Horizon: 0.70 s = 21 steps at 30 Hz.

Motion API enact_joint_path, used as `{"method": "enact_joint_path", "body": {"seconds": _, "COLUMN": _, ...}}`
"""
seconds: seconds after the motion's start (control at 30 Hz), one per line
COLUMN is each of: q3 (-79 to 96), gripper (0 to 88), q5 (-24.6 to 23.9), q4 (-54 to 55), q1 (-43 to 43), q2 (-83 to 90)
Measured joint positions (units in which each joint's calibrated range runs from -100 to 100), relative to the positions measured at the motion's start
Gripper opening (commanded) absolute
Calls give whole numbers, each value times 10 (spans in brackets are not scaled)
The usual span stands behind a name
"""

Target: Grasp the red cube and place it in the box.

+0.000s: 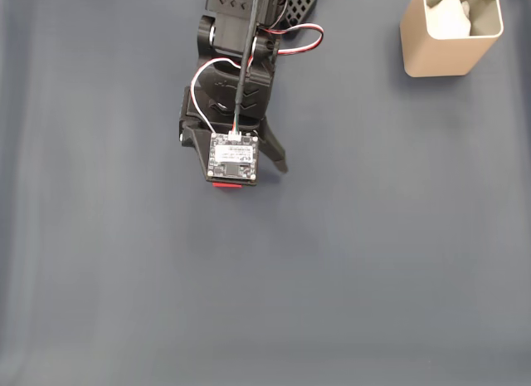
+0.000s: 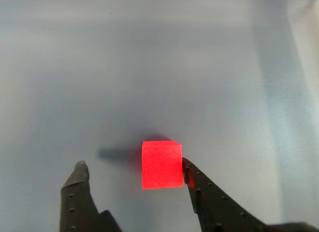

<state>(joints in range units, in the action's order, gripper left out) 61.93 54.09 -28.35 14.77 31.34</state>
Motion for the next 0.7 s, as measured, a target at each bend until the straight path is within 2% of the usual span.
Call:
{"method": "enact_joint_path", "body": {"seconds": 0.13, "q3": -7, "gripper": 182, "q5": -5, "q4": -6, "q1": -1, "q2": 0}}
{"method": "enact_joint_path", "body": {"seconds": 0.7, "q3": -46, "gripper": 9, "q5": -22, "q4": -54, "q1": -16, "q2": 0}}
